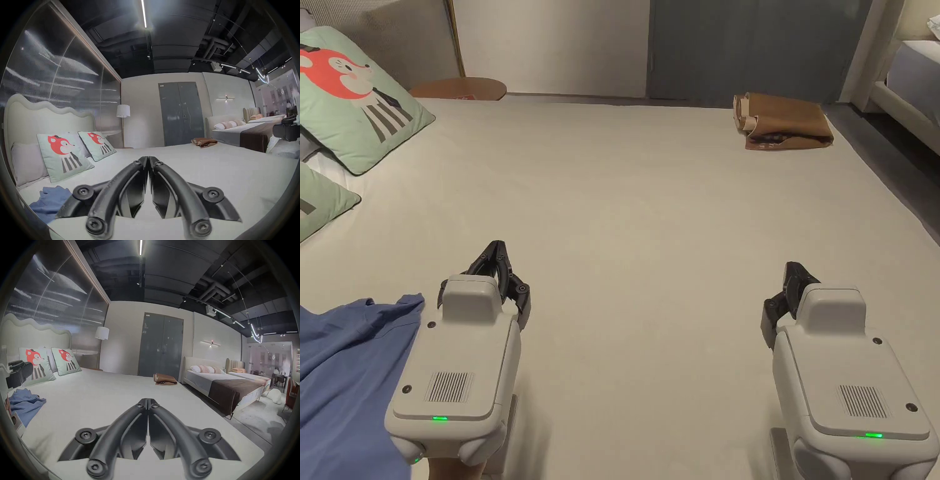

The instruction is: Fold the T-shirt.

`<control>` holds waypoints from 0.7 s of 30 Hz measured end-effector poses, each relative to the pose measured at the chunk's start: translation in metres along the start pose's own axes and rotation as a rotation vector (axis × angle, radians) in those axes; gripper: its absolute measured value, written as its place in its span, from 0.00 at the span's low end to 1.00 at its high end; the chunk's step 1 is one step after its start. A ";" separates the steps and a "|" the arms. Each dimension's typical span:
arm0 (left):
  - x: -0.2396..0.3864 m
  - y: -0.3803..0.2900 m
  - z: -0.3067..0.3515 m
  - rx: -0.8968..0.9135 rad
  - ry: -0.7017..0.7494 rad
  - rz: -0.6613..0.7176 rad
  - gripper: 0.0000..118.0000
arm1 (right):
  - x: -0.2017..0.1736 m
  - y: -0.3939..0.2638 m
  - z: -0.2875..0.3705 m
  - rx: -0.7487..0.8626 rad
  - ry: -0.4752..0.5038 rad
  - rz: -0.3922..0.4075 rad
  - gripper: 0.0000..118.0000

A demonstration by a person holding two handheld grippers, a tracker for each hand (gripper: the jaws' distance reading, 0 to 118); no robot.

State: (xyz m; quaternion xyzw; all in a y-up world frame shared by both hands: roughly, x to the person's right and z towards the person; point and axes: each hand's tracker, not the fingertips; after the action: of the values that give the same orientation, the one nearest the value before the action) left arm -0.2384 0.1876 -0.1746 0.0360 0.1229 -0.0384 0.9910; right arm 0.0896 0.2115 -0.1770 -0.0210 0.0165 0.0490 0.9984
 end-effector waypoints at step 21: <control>-0.229 0.001 0.091 -0.079 0.524 -0.093 0.00 | -0.222 0.026 -0.023 0.033 0.509 -0.027 0.01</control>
State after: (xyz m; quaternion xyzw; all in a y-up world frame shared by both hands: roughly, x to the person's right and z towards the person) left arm -0.4377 0.1969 -0.0299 0.0001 0.3783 -0.0682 0.9231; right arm -0.1343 0.2148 -0.1928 -0.0163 0.2680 0.0284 0.9629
